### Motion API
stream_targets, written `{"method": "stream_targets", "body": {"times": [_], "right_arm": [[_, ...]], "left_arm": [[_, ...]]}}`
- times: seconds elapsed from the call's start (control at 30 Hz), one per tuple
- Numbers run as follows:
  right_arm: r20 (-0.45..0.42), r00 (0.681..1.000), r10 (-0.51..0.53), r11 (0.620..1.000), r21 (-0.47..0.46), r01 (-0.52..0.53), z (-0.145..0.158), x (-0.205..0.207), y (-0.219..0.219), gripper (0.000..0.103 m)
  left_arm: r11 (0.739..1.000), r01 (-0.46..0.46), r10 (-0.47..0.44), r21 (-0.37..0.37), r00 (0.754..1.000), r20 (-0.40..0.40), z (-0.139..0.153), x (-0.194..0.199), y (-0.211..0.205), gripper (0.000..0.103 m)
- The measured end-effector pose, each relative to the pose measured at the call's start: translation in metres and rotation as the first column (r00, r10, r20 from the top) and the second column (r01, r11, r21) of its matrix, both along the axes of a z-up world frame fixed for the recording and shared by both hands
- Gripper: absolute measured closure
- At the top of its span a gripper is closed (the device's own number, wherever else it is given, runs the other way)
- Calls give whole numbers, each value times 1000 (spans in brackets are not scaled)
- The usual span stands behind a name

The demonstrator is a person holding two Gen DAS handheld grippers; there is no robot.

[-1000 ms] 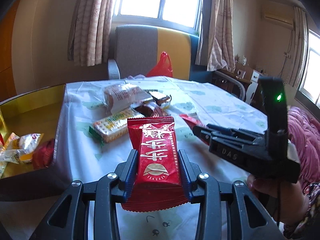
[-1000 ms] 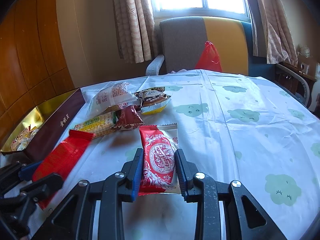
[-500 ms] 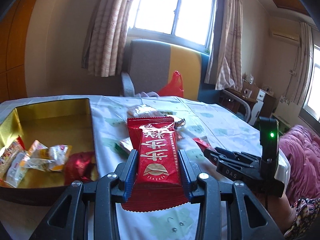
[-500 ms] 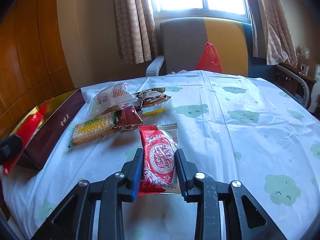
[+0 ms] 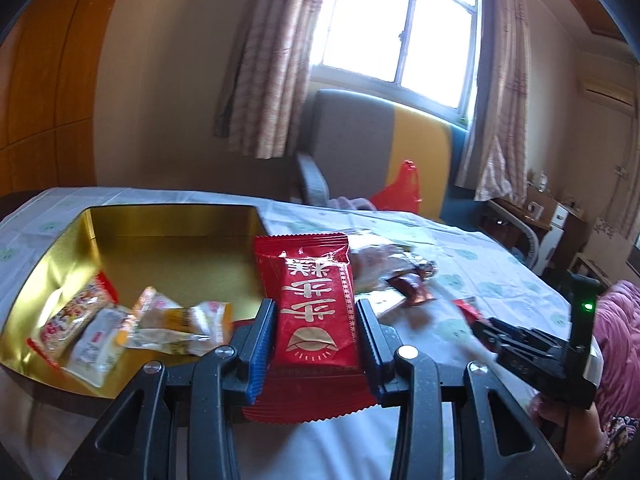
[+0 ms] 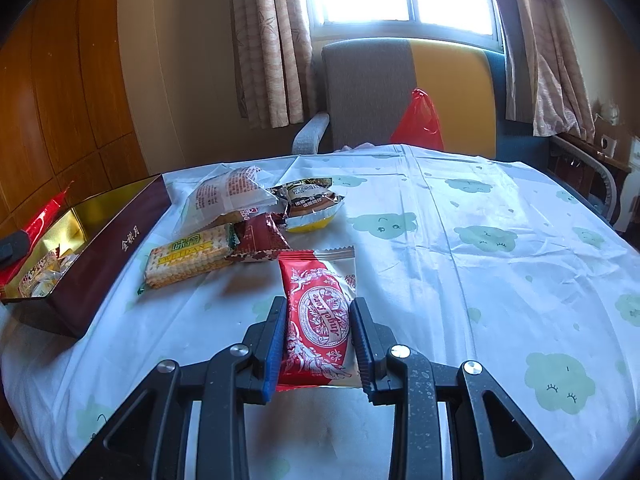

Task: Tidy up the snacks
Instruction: 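Carry the red packet into the tin box and open the left gripper while the right gripper carries its snack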

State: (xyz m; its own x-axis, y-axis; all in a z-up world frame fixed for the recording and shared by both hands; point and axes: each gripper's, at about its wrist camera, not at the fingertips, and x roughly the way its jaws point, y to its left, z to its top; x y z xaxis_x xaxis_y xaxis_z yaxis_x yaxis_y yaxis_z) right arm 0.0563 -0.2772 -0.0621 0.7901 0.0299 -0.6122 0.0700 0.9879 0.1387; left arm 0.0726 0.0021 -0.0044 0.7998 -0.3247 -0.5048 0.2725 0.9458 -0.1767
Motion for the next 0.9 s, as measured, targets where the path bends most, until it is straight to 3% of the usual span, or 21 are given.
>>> {"method": "stream_targets", "body": {"times": [0.17,0.4,0.6,0.67,0.9], "right_arm": [[4,1000,10,1000,-19,-10,4,-1,5,71],[5,1000,20,1000,12,-20,7,-2,11,71],[3,999,54,998,39,-54,12,-6,30,71],[13,998,67,997,37,-67,17,-9,37,71],[53,993,102,993,52,-105,37,-17,57,71]], "left_arm": [[998,-66,66,3,998,-7,2,8,28,63],[990,-142,143,15,980,-136,-16,30,66,63],[988,-151,156,40,964,-215,-30,42,78,63],[984,-161,176,81,955,-241,-36,48,80,63],[966,-235,259,113,910,-323,-41,75,104,63]]}}
